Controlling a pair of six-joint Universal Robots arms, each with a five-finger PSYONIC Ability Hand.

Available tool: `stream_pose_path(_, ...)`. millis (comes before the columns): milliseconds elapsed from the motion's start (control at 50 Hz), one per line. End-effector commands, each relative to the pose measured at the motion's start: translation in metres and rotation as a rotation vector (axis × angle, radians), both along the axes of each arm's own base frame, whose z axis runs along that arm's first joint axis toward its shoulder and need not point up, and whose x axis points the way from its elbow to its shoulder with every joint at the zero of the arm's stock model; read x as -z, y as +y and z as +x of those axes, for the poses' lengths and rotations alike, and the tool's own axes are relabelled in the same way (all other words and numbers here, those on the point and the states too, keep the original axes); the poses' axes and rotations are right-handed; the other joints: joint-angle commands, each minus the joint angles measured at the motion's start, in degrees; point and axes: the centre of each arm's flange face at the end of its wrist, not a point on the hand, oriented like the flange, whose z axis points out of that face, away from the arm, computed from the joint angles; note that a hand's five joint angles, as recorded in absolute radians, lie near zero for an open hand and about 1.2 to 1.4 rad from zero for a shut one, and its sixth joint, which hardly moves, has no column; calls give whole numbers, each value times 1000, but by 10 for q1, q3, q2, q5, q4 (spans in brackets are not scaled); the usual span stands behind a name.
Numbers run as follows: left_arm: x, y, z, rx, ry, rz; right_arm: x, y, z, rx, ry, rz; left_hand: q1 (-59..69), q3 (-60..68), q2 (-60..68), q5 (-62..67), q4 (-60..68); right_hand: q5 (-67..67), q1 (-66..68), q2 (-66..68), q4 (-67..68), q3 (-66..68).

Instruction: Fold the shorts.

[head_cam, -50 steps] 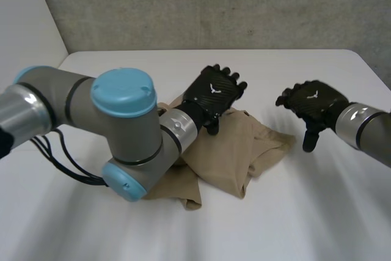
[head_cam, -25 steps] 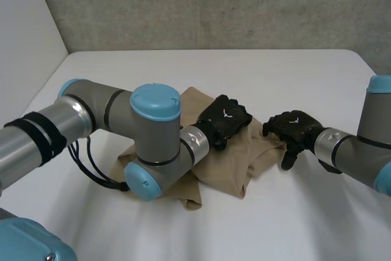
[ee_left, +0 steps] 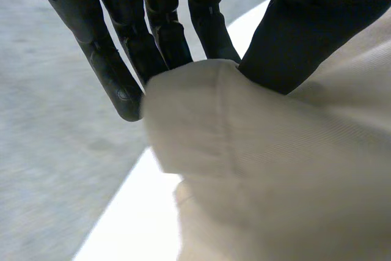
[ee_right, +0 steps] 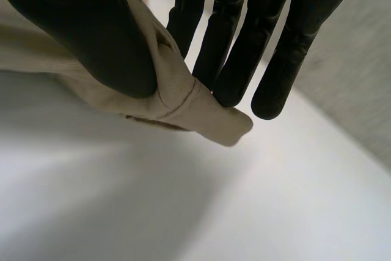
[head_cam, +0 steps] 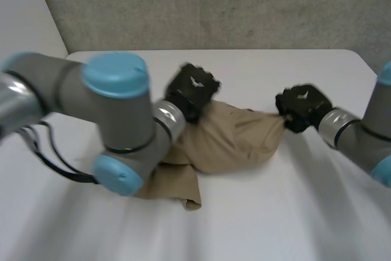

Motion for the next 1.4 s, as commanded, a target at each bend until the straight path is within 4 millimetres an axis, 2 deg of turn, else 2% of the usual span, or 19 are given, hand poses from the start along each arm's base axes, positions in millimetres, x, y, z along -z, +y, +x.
stream_pose_path(20,-66,12,71,-218,43,-70,-88,20,-10,59,-31,-144,150,120,116,148,116,142,256,126,120,128)
stream_pose_path(80,-76,19,92,-272,50,-72,-125,34,-19,132,-11,-206,150,120,116,148,116,142,256,126,120,128)
stream_pose_path(160,-75,34,119,-321,25,-41,-143,57,-12,157,50,-233,150,120,116,148,116,142,256,126,120,128)
stream_pose_path(320,-33,52,138,-349,-22,104,-109,104,34,3,249,-172,150,120,116,148,116,142,256,126,120,128)
stream_pose_path(420,-1,39,130,-357,-51,186,-82,103,49,-22,352,-145,150,120,116,148,116,142,256,126,120,128)
stream_pose_path(540,0,-4,108,-362,-1,113,-72,77,66,-24,375,-190,150,120,116,148,116,142,256,126,120,128)
stream_pose_path(620,-34,-44,90,-377,119,-37,-98,49,84,17,277,-349,150,120,116,148,116,142,256,126,120,128)
stream_pose_path(680,-93,-70,81,-406,286,-241,-131,32,93,62,177,-523,150,120,116,148,116,142,256,126,120,128)
stream_pose_path(700,-110,-75,80,-412,336,-298,-161,22,98,101,83,-671,150,120,116,148,116,142,256,126,120,128)
stream_pose_path(720,-147,-80,79,-416,445,-420,-176,20,100,118,36,-744,150,120,116,148,116,142,256,126,120,128)
stream_pose_path(740,-163,-82,79,-422,498,-477,-191,18,101,136,-10,-818,150,120,116,148,116,142,256,126,120,128)
stream_pose_path(760,-179,-82,81,-426,552,-534,-227,20,100,179,-123,-989,150,120,116,148,116,142,256,126,120,128)
stream_pose_path(840,-235,-74,94,-455,777,-762,-285,36,92,242,-323,-1280,150,120,116,148,116,142,256,126,120,128)
stream_pose_path(900,-256,-59,102,-450,872,-852,-290,40,92,238,-350,-1319,150,120,116,148,116,142,256,126,120,128)
stream_pose_path(1000,-222,-58,104,-460,811,-780,-252,35,98,181,-274,-1183,150,120,116,148,116,142,256,126,120,128)
stream_pose_path(1140,-124,-58,103,-486,621,-552,-183,32,97,119,-131,-903,150,120,116,148,116,142,256,126,120,128)
stream_pose_path(1300,-15,-35,112,-504,451,-253,-62,46,85,43,48,-424,150,120,116,148,116,142,256,126,120,128)
stream_pose_path(1320,8,-27,114,-509,397,-176,-53,48,84,39,60,-385,150,120,116,148,116,142,256,126,120,128)
stream_pose_path(1400,49,-4,114,-505,273,-2,-9,59,78,27,123,-217,150,120,116,148,116,142,256,126,120,128)
